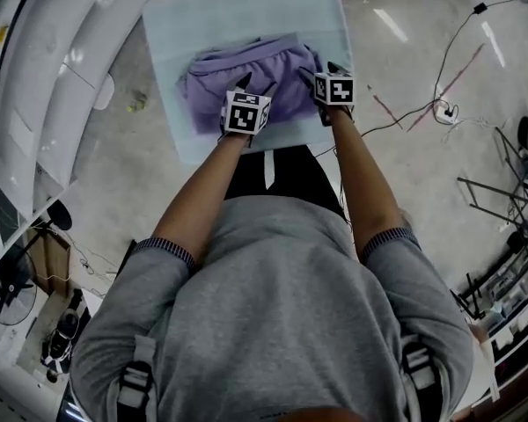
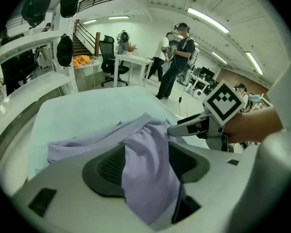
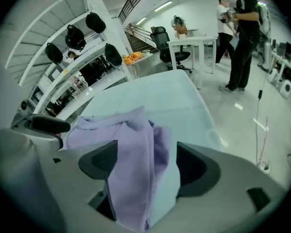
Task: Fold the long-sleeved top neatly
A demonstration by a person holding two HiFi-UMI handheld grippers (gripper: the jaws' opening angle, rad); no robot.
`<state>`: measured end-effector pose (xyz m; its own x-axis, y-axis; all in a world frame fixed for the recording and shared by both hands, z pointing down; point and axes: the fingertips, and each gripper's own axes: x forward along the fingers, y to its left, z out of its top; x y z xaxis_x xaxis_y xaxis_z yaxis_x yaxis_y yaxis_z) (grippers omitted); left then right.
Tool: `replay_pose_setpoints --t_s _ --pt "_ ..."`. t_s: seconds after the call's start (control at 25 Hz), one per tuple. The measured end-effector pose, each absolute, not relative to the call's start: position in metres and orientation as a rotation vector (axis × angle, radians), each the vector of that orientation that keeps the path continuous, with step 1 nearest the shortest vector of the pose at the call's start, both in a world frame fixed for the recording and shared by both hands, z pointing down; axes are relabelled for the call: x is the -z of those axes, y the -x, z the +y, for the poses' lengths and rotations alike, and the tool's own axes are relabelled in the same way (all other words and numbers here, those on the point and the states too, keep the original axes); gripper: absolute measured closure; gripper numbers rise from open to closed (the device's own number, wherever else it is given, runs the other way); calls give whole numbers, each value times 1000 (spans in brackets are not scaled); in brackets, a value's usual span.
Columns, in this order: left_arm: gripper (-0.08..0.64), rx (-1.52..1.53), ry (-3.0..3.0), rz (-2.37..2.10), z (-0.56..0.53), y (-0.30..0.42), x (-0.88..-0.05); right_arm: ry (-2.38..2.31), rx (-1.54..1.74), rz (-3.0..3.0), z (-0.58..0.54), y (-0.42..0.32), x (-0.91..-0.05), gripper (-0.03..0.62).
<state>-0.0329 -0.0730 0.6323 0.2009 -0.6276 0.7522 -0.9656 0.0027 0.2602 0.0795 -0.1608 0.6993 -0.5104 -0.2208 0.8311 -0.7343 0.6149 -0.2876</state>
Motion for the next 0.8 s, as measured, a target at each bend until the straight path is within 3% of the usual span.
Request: replay_pose_setpoints --t_s 0.24,0.44,0.56,0.68,0.8 --pt "259 -555 -1706 -1501 -76 33 -645 -785 -743 -1995 -162 -78 -741 196" --pt "259 -564 -1704 -1503 -75 44 -648 -800 -616 -1966 -154 -75 -756 240" --pt "259 -576 -1701 -1503 -73 49 -647 -792 -601 -1980 -148 -70 -753 305" --pt "259 -578 -1714 -1503 -73 55 -644 -732 -600 -2000 -137 -56 -752 484" --pt "259 -576 -1732 -1490 -73 58 -640 -720 -637 -2005 -134 -55 -747 530"
